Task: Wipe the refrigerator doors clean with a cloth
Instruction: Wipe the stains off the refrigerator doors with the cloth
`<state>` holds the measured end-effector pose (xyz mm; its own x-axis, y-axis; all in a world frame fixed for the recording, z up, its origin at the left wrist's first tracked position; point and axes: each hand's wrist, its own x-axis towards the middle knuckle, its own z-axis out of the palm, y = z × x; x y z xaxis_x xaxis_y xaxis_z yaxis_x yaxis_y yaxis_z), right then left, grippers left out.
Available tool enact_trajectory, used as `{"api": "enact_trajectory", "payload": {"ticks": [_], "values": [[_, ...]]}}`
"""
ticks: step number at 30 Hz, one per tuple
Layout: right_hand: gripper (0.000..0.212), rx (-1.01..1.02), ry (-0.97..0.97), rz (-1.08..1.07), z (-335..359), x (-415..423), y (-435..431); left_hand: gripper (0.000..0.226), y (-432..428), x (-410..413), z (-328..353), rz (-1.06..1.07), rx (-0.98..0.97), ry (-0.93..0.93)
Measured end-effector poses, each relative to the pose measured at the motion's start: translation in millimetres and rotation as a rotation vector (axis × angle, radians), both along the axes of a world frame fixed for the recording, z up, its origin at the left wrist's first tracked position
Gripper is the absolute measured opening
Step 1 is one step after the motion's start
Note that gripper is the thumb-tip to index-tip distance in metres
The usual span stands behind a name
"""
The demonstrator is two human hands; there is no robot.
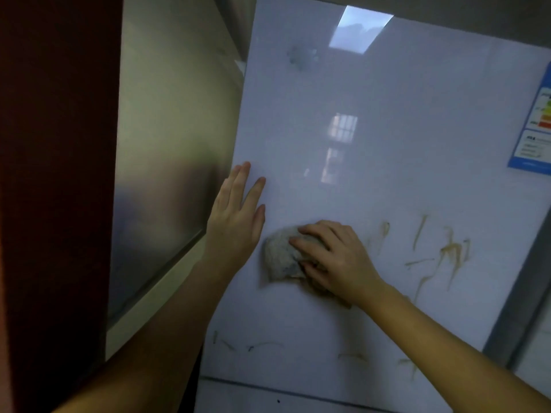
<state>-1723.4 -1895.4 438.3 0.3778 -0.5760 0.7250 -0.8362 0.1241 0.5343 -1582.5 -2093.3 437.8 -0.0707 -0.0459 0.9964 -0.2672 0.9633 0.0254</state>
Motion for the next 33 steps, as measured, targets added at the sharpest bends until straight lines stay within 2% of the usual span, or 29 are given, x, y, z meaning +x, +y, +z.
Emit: {"api": "enact_trajectory", "payload": {"ticks": [3,8,10,13,15,20,23,30,33], "values": [[0.037,-0.039,-0.008,-0.015,6.9,-4.5,8.0,0.043,-0.4,2.5,-0.2,0.013,-0.011,-0.021],[0.038,-0.257,-0.196,-0.044,38.8,-15.5,25.4,0.043,3.5,2.8,-2.2,0.021,-0.003,-0.03],[0.039,-0.214,-0.171,-0.043,32.7,-15.9,28.1,0.042,7.3,1.2,-4.9,0.029,-0.016,-0.034],[0.04,-0.037,-0.031,-0.036,14.4,-20.9,35.5,0.042,15.1,-1.5,-4.2,0.035,-0.043,-0.033],[0.04,-0.01,-0.008,-0.045,15.2,-26.2,45.3,0.043,22.5,-5.0,0.9,0.018,-0.051,-0.049],[0.039,-0.273,-0.153,-0.088,55.3,-46.4,78.4,0.045,43.6,-23.9,16.3,-0.028,-0.057,-0.071],[0.04,-0.334,-0.212,-0.084,71.1,-59.1,94.1,0.045,59.0,-38.4,19.6,-0.032,-0.068,-0.074],[0.037,-0.086,-0.042,-0.028,13.9,-76.3,105.1,0.05,69.3,-49.3,18.7,0.021,-0.024,-0.091],[0.035,-0.093,-0.009,-0.032,13.9,-82.3,114.4,0.051,69.3,-48.1,19.5,0.055,-0.016,-0.123]]}}
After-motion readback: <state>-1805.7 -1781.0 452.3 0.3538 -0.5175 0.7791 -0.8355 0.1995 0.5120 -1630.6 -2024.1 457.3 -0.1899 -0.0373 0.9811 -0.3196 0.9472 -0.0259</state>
